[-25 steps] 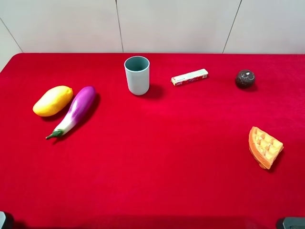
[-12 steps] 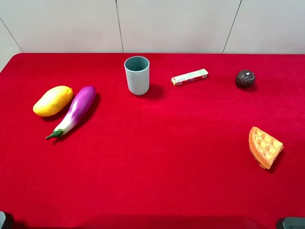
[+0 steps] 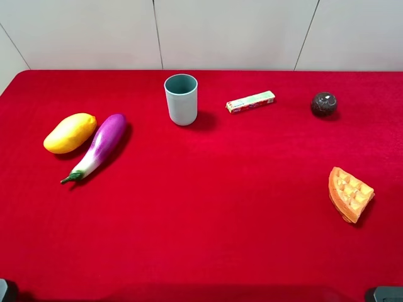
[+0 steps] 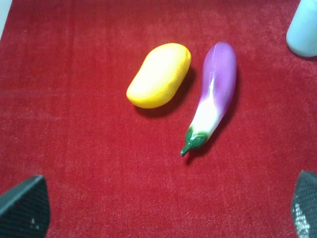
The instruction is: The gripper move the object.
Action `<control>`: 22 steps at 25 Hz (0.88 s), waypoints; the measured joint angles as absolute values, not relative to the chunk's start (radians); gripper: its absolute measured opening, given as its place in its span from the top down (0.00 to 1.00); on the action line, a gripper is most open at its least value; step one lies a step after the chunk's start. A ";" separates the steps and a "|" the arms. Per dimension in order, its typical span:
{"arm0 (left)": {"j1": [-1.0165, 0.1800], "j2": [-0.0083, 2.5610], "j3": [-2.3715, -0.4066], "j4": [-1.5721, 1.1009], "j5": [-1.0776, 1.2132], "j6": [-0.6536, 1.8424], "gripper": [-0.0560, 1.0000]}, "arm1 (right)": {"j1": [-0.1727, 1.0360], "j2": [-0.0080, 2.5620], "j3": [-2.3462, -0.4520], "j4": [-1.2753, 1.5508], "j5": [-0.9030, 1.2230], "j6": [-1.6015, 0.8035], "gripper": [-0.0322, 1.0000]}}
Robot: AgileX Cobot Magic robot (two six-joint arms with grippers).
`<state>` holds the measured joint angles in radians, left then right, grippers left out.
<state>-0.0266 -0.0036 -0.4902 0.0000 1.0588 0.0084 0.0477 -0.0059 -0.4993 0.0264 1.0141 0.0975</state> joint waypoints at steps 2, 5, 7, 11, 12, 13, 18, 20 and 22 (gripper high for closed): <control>-0.027 -0.004 -0.490 0.000 1.059 0.008 0.03 | 0.048 -0.006 -0.499 0.026 1.014 0.097 0.30; -0.027 -0.004 -0.490 0.000 1.059 0.008 0.03 | 0.048 -0.006 -0.499 0.026 1.014 0.097 0.30; -0.027 -0.004 -0.490 0.000 1.059 0.008 0.03 | 0.048 -0.006 -0.499 0.026 1.014 0.097 0.30; -0.027 -0.004 -0.490 0.000 1.059 0.008 0.03 | 0.048 -0.006 -0.499 0.026 1.014 0.097 0.30; -0.027 -0.004 -0.490 0.005 1.059 0.008 0.03 | 0.048 -0.006 -0.499 0.026 1.014 0.097 0.30; -0.027 -0.004 -0.490 0.005 1.059 0.009 0.03 | 0.048 -0.006 -0.499 0.026 1.014 0.097 0.30; -0.027 -0.004 -0.490 0.005 1.059 0.010 0.03 | 0.048 -0.006 -0.499 0.026 1.014 0.097 0.30; -0.027 -0.004 -0.490 0.005 1.059 0.011 0.03 | 0.048 -0.006 -0.499 0.026 1.014 0.097 0.30; -0.027 -0.004 -0.490 0.005 1.059 0.011 0.03 | 0.048 -0.006 -0.499 0.026 1.015 0.097 0.30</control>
